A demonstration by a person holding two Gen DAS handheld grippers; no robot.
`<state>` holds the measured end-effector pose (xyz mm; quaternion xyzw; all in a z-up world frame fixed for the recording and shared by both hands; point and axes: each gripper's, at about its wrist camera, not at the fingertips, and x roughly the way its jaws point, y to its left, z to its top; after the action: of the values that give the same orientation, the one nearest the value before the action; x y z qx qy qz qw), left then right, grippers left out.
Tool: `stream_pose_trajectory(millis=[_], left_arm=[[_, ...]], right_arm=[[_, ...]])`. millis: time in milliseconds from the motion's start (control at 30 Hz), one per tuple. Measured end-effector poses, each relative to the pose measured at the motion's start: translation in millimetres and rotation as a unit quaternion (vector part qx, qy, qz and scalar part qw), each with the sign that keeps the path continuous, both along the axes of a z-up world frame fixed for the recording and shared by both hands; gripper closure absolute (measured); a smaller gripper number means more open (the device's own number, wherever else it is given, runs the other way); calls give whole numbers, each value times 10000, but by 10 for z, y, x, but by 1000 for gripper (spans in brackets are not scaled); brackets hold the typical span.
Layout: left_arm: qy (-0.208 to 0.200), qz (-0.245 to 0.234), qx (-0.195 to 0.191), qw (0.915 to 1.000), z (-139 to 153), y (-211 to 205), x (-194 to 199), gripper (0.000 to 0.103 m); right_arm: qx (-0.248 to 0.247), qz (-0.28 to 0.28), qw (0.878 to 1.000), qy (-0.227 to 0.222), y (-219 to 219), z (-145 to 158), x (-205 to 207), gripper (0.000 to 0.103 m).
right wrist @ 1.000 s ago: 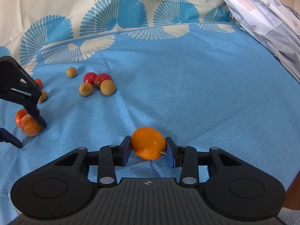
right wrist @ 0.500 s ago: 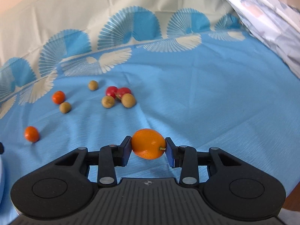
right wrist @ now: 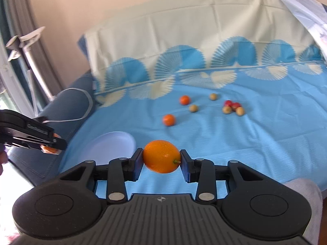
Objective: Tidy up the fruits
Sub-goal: 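Carry the orange in the right tool while the left tool carries the wrapped orange to the plate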
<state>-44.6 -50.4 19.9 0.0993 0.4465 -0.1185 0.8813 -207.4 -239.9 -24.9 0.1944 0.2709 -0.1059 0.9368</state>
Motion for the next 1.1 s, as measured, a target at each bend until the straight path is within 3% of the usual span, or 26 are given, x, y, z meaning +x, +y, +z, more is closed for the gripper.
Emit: stream_pose_trajectory(millis=[200,400,633,1100], left_arm=[[-188,231,-182,9994,68,488,-258,61],[-247,263,-439,9984,121,729,-403,61],[-268,227,-558,9978,153,825,-449,61],[4,171,-435,9989,-12,758,-271,61]], right_arm=[[-488,470,9975,-215,480,291,-72,63],[-730,641,9952,-112,737,388,-118,63],[-981,705,9926,-149,888,467,-138,63],[-955,821,9920,68,884,391,24,63]])
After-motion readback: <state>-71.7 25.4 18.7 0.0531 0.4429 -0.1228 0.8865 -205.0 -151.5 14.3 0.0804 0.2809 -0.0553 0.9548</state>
